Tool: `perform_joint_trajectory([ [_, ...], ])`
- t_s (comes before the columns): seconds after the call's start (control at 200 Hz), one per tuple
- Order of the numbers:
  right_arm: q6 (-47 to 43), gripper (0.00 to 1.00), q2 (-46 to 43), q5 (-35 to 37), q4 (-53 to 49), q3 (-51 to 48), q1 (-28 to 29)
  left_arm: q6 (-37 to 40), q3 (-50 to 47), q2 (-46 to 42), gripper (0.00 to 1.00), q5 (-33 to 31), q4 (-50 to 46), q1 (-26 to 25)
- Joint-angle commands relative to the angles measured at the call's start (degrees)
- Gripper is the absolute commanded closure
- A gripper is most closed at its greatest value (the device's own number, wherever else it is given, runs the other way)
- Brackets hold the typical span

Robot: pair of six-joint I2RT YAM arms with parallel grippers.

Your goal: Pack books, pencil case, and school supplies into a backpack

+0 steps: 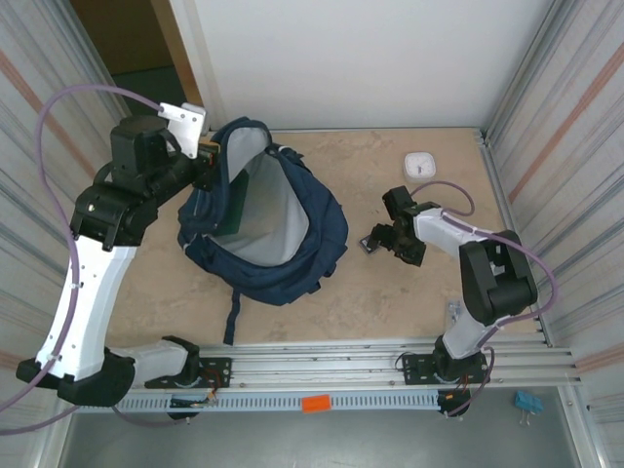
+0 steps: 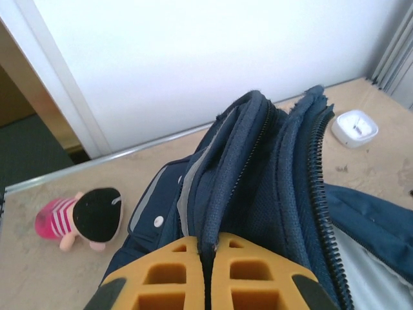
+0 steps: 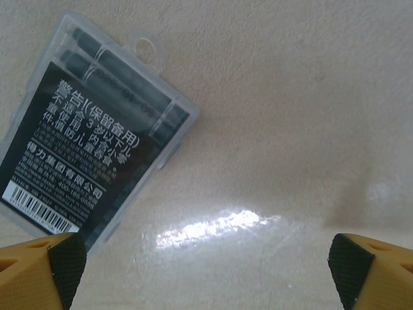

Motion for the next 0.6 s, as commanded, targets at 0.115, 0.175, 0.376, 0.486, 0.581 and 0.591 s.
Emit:
perform_joint_trajectory([
  [0.115, 2.1, 0.02, 3.6, 0.7, 1.9, 3.1, 0.2, 2.7, 6.2, -1.8, 1.0, 1.3, 15.1, 0.3],
  [0.175, 2.1, 0.02, 4.8, 1.0, 2.7, 3.4, 0.3, 3.3, 5.1, -2.0, 1.0, 0.6, 15.3, 0.3],
  [0.376, 0.8, 0.05, 9.5, -0.3, 4.3, 5.5, 0.5, 3.3, 0.5, -2.9, 1.0, 1.2, 17.4, 0.3],
  [0.486, 0.7, 0.11, 10.0, 0.4, 4.7, 5.2, 0.4, 3.3, -0.6, -1.9, 1.0, 4.3, 18.5, 0.3],
  [0.581, -0.3, 0.17, 10.1, 0.7, 3.4, 5.3, 0.0, 3.6, -0.1, -0.6, 1.0, 5.2, 19.1, 0.3],
  [0.591, -0.4, 0.18, 10.1, 0.8, 3.2, 5.2, 0.0, 3.7, -0.2, -0.5, 1.0, 5.3, 19.2, 0.3],
])
